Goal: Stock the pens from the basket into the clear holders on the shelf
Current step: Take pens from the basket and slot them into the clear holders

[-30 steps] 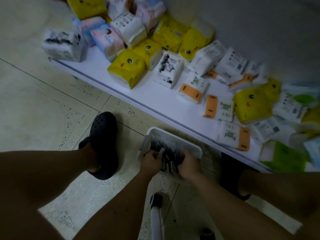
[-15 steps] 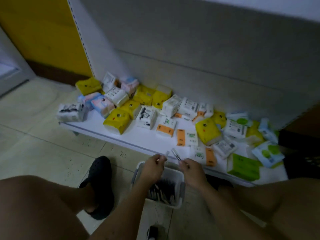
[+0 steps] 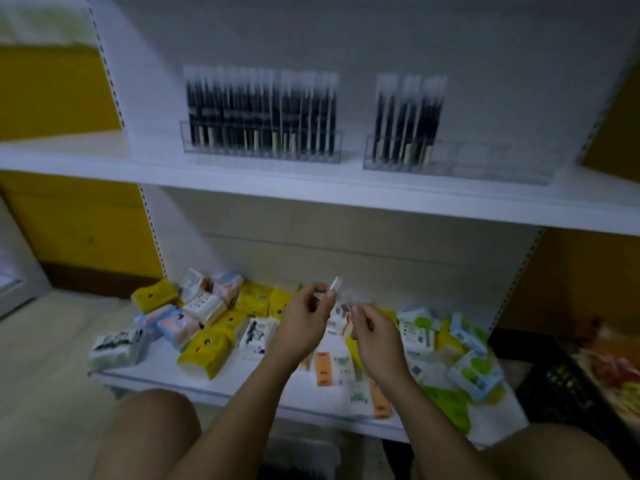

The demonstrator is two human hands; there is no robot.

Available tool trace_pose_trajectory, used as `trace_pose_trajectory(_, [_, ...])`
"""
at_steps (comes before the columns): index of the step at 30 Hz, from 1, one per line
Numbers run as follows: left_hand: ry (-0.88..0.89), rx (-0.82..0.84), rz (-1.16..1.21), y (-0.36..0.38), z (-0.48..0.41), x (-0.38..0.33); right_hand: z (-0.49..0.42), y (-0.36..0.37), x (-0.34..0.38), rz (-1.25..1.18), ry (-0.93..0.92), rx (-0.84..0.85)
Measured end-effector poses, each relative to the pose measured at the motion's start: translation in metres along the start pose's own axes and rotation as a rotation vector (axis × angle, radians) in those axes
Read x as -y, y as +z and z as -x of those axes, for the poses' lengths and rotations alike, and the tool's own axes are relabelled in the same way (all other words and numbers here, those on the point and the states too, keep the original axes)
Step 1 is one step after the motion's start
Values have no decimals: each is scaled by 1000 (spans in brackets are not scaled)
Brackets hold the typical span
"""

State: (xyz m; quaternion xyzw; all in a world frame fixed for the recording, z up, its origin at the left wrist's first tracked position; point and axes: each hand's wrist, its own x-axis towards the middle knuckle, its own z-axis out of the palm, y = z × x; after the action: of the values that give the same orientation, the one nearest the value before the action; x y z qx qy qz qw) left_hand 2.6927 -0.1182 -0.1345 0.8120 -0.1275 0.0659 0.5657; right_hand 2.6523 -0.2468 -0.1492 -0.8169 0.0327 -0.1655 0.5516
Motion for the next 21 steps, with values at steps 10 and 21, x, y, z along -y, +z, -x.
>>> trace_pose_trajectory(10, [248, 102, 219, 7, -20, -147, -14, -106, 107, -60, -277, -200])
trace_pose_trajectory(21, [376, 187, 332, 2, -73, -255, -75, -188, 189, -9, -429, -299])
